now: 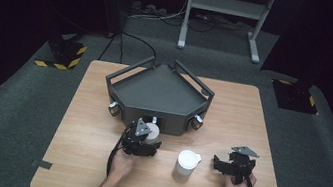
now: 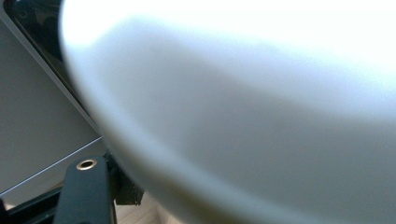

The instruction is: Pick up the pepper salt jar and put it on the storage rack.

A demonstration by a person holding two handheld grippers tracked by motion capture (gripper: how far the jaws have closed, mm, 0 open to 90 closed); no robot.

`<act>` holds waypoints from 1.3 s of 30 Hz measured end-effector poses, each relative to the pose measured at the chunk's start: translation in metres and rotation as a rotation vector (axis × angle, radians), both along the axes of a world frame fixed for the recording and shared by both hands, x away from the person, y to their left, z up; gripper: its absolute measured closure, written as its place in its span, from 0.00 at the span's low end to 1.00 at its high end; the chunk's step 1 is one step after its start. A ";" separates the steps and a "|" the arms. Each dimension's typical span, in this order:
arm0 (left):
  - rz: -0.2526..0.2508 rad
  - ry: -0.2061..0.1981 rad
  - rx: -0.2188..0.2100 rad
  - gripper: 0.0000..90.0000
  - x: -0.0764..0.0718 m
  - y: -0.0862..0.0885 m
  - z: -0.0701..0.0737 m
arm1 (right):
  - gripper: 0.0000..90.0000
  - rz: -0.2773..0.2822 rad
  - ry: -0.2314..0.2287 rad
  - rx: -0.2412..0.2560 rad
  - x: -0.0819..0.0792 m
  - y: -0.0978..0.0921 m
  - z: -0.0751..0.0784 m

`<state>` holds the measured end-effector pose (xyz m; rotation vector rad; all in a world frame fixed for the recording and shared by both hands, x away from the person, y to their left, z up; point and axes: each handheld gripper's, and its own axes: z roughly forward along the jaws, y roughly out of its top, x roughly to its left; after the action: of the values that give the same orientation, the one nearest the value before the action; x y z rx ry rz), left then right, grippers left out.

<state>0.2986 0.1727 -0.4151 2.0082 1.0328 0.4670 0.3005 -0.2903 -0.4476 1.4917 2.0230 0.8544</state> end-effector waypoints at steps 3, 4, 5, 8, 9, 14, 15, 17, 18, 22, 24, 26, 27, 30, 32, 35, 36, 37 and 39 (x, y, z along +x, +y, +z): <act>0.002 -0.005 0.001 0.35 -0.001 -0.001 0.000 | 0.01 0.000 0.000 0.000 0.000 0.000 0.000; 0.004 -0.008 0.000 0.35 -0.002 -0.001 -0.001 | 0.01 0.000 0.000 0.000 0.000 0.000 0.000; 0.004 -0.011 -0.003 0.35 -0.002 0.000 -0.002 | 0.01 0.000 0.000 0.000 0.000 0.000 0.000; 0.007 -0.016 -0.009 0.35 -0.003 0.000 -0.003 | 0.01 0.000 0.000 0.000 0.000 0.000 0.000; 0.009 -0.015 -0.007 0.35 -0.004 -0.001 -0.003 | 0.01 0.000 0.000 0.000 0.000 0.000 0.000; 0.007 -0.010 0.004 0.36 -0.003 -0.003 0.000 | 0.01 0.000 0.000 0.000 0.000 0.000 0.000; 0.003 -0.007 -0.001 0.36 -0.002 -0.002 0.001 | 0.01 0.000 0.000 0.000 0.000 0.000 0.000; -0.012 0.002 -0.007 0.36 0.000 0.001 0.002 | 0.01 0.000 0.000 0.000 0.000 0.000 0.000; -0.015 0.004 -0.011 0.36 0.001 0.001 0.003 | 0.01 0.000 0.000 0.000 0.000 0.000 0.000; -0.040 0.007 0.000 0.36 0.001 -0.001 0.012 | 0.01 0.000 0.000 0.000 0.000 0.000 0.000; -0.046 0.007 0.005 0.36 0.001 -0.002 0.014 | 0.01 0.000 0.000 0.000 0.000 0.000 0.000; -0.061 0.006 0.011 0.36 0.000 -0.002 0.019 | 0.01 0.000 0.000 0.000 0.000 0.000 0.000; -0.066 0.008 0.013 0.36 0.000 -0.002 0.021 | 0.01 0.000 0.000 0.000 0.000 0.000 0.000; -0.074 0.005 0.025 0.36 -0.001 -0.004 0.025 | 0.01 0.000 0.000 0.000 0.000 0.000 0.000; -0.082 0.009 0.030 0.36 -0.001 -0.004 0.028 | 0.01 0.000 0.000 0.000 0.000 0.000 0.000; -0.090 0.014 0.033 0.36 -0.001 -0.003 0.031 | 0.01 0.000 0.000 0.000 0.000 0.000 0.000; -0.091 0.016 0.035 0.36 -0.001 -0.004 0.033 | 0.01 0.000 0.000 0.000 0.000 0.000 0.000; -0.092 0.020 0.034 0.36 0.000 -0.003 0.035 | 0.01 0.000 0.000 0.000 0.000 0.000 0.000; -0.095 0.024 0.029 0.36 0.000 -0.002 0.038 | 0.01 0.000 0.000 0.000 0.000 0.000 0.000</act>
<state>0.2990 0.1703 -0.3768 2.0827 0.9459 0.4098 0.3006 -0.2902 -0.4475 1.4919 2.0231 0.8542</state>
